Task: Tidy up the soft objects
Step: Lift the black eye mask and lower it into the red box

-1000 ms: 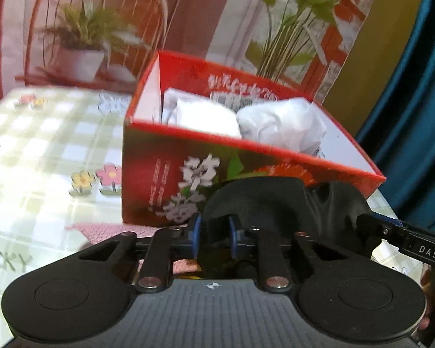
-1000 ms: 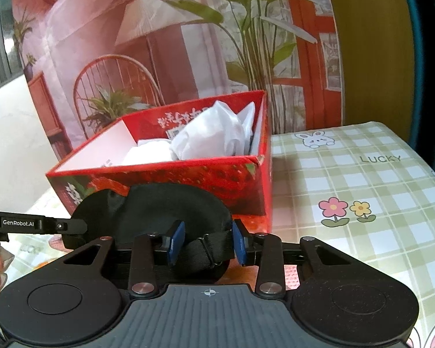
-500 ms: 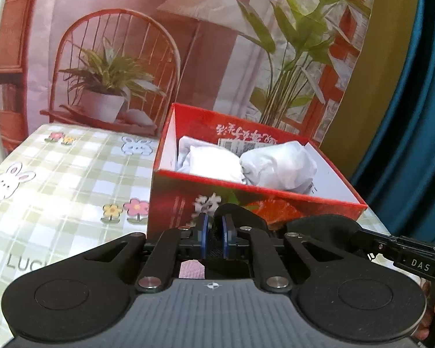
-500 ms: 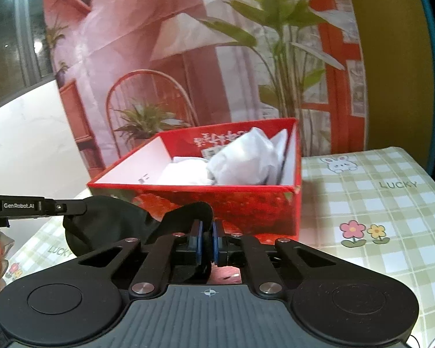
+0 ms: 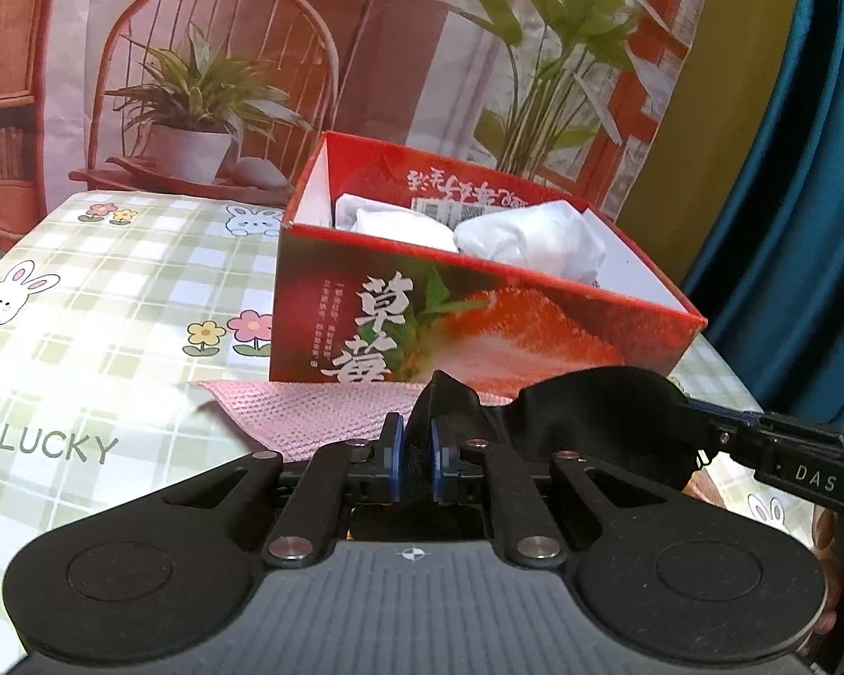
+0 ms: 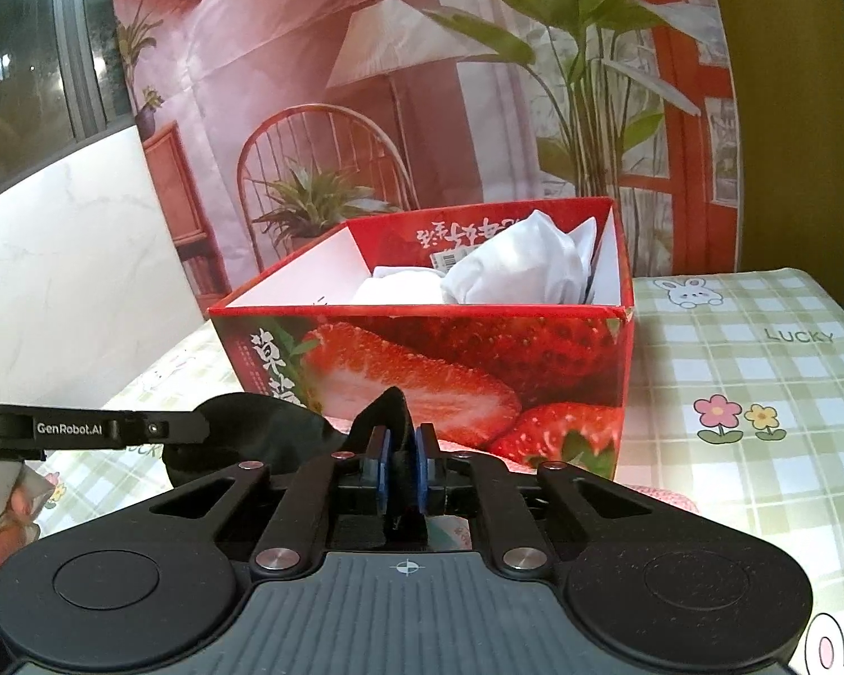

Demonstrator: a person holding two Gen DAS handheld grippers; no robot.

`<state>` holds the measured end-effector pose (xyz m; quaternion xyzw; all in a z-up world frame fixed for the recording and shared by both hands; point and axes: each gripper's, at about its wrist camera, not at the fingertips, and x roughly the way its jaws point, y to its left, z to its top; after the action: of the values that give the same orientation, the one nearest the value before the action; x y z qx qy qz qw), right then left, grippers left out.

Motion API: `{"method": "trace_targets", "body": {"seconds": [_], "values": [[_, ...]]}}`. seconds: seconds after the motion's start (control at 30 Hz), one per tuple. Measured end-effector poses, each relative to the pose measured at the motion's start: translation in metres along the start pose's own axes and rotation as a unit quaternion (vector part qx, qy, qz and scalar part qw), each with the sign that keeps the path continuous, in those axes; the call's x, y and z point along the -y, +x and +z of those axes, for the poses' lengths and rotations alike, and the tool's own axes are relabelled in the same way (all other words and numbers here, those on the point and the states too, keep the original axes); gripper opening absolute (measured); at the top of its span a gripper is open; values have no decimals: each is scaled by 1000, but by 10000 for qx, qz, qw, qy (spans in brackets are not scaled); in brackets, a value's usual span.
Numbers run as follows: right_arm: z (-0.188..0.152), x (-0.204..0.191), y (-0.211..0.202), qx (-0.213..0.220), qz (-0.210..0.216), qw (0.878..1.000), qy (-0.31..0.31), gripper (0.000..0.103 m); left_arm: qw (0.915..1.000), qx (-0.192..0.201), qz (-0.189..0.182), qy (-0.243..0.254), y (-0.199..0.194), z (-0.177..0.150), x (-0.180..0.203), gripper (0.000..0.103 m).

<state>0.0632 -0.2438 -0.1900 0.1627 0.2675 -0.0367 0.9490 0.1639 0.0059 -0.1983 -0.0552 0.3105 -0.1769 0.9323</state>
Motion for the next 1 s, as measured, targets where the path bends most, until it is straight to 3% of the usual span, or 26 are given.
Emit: {"method": "trace_targets", "body": {"seconds": [0.23,0.5,1.0], "values": [[-2,2,4,-72,-37,10000,57,12,9997,-53,85,-203,3,-3,-10,11],[-1,1,0,69,-21,10000,-17,7,9992,146,206,-299,-1,0,-9,11],[41,-9,-26,915,97,9952,-332,6,9925,1149,395,-116,-36,32,2,11]]}}
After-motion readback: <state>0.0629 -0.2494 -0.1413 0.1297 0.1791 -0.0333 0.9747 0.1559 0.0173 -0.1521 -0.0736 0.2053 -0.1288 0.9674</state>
